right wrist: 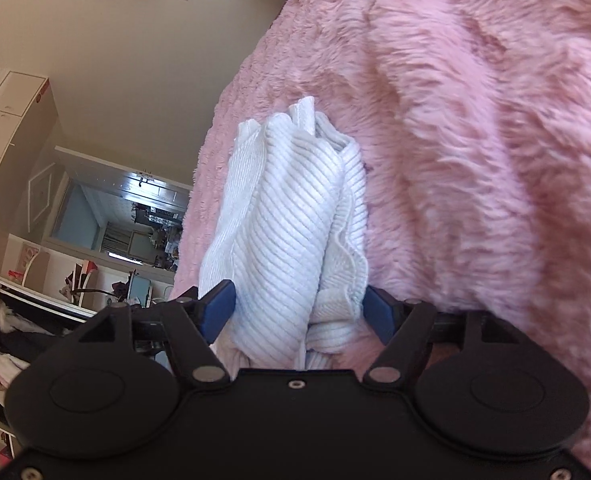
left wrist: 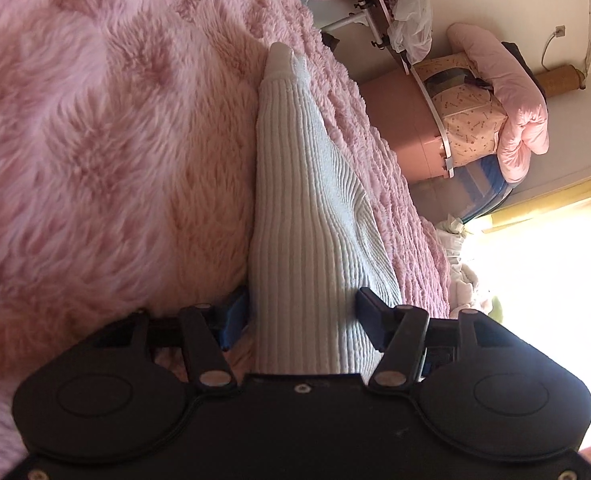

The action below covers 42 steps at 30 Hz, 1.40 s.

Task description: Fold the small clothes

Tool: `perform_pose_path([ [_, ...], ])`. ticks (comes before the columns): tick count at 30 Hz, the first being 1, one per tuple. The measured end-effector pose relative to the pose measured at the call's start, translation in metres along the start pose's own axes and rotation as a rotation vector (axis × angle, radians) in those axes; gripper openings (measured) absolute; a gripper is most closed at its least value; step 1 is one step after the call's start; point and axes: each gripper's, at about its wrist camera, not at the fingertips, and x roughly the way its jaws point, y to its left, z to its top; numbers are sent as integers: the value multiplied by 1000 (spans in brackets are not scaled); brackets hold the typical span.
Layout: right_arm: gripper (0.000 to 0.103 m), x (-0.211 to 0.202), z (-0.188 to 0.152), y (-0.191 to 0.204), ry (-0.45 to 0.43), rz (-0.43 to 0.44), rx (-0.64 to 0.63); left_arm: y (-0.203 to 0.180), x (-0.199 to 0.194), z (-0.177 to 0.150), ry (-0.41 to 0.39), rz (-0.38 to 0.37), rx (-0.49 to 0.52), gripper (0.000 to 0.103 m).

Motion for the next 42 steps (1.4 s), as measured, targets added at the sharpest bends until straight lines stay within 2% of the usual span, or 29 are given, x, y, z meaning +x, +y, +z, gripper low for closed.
perform_pose_path([
  [7,75,32,6,8,28,-6,-27,0,25,12,45,-26,-25,62],
  [9,72,33,5,12,19,-9,-28,-4,23,10,30,-40,-9,58],
  [11,61,32,3,14,3,-9,-6,-10,18,6,19,-56,24,55],
  [13,56,27,2,21,-11,11,10,-17,14,5,9,-84,28,53],
  [17,54,22,3,56,-27,11,-48,-43,2,9,9,-67,93,51],
  [23,54,20,-5,130,-32,60,-157,-92,-61,12,-55,-93,171,51],
  [29,54,16,-43,176,-6,127,-240,-116,-139,-29,-107,-55,222,51],
  [34,54,25,-84,188,43,138,-289,-97,-171,-75,-133,-21,228,51],
  [39,54,51,-113,159,85,59,-282,-42,-162,-111,-127,30,162,51],
  [42,54,68,-127,127,104,-2,-217,-6,-147,-126,-95,76,105,51],
])
